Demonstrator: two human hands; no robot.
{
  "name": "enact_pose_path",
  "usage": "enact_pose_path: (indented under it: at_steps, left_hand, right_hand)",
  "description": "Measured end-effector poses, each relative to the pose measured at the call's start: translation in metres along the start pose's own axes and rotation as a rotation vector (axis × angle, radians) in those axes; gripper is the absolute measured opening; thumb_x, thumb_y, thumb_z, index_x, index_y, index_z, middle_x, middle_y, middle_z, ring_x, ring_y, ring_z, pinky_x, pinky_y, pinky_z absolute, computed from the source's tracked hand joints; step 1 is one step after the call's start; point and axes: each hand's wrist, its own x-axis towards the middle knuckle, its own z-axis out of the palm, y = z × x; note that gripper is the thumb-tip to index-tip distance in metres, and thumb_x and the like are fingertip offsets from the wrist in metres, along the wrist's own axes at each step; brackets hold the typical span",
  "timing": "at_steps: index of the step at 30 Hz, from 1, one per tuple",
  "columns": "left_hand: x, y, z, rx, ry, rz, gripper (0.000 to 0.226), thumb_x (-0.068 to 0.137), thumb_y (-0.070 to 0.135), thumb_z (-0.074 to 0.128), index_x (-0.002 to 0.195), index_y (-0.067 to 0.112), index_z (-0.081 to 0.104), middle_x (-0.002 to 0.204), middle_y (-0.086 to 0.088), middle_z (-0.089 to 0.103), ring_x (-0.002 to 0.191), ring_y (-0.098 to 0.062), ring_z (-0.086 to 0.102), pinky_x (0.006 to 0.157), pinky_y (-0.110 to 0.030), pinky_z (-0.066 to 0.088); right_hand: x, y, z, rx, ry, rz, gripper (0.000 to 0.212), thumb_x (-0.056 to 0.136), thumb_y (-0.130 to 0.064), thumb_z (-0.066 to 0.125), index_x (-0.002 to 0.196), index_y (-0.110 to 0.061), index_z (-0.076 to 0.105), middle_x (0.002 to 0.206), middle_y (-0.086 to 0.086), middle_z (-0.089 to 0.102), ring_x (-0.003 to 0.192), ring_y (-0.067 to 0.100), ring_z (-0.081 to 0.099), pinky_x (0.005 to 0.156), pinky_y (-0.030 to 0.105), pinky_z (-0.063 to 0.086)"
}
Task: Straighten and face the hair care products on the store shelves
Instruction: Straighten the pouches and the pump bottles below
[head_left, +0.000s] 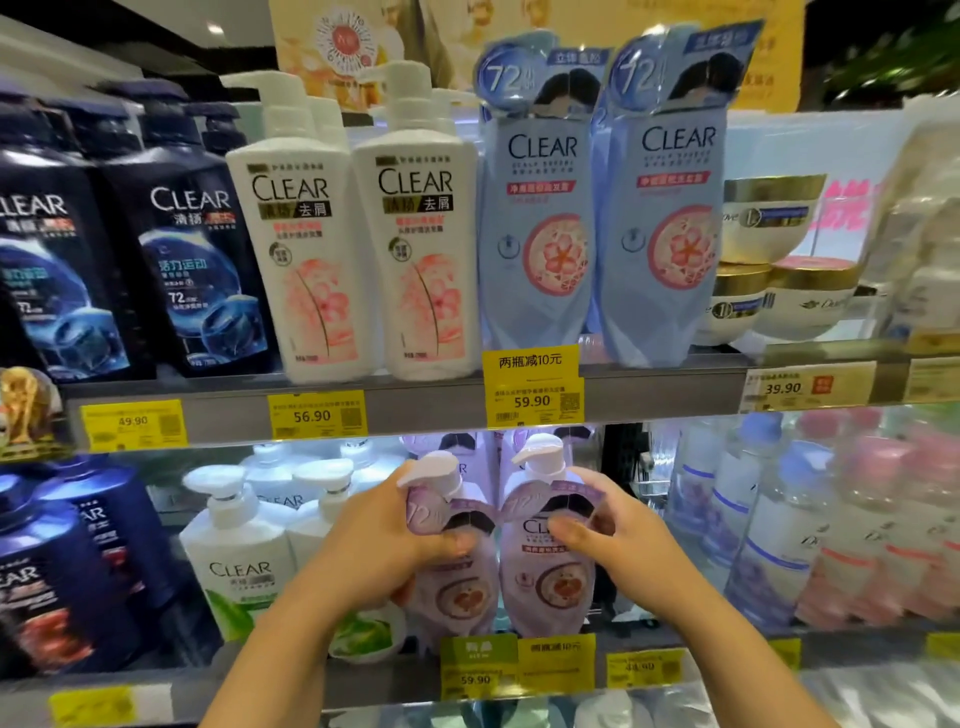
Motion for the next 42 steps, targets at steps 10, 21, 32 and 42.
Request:
enact_pose_path:
  at_steps: [10,21,32,42]
  left_hand:
    - [-0.012,0.011,-0.003,0.075,0.126,-0.011,0.065,0.060,0.050,0.090,0.111,0.058,0.050,0.096,0.037,0.058,0.083,0.012,0.060,0.064,-0.005,0.045]
    - [-0.035,0.129,-0.061,0.259,0.596,0.412,0.036,0.065,0.068,0.065,0.084,0.038,0.069,0.066,0.025,0.062,0.069,0.006,0.062,0.058,-0.012,0.039]
    - [0.079,0.250,-0.091,0.211,0.430,0.464,0.085,0.079,0.059,0.073,0.142,0.021,0.031,0.103,0.010,0.053,0.051,-0.008,0.070,0.042,-0.031,0.056]
    - [0.106,0.268,-0.102,0.012,0.146,0.342,0.084,0.075,0.028,0.086,0.135,0.038,0.027,0.119,-0.010,0.057,0.055,-0.029,0.073,0.040,-0.030,0.053]
  right_hand:
    - [-0.009,0.007,-0.006,0.035,0.044,0.070,0.076,0.061,-0.076,0.072,0.129,-0.060,0.044,0.113,-0.025,0.069,0.106,-0.011,0.063,0.084,0.017,0.056]
    - [-0.009,-0.100,-0.095,0.037,0.572,-0.317,0.030,0.069,-0.053,0.075,0.097,-0.042,0.074,0.096,-0.017,0.076,0.089,0.001,0.071,0.073,0.011,0.054]
    - [0.073,-0.172,-0.162,-0.295,0.545,-0.235,0.086,0.076,-0.066,0.072,0.147,-0.031,0.039,0.136,-0.004,0.056,0.114,0.022,0.063,0.087,0.050,0.059]
    - [0.095,-0.164,-0.160,-0.158,0.370,-0.168,0.075,0.060,-0.080,0.065,0.119,-0.034,0.059,0.108,-0.010,0.071,0.096,0.009,0.069,0.068,0.029,0.059]
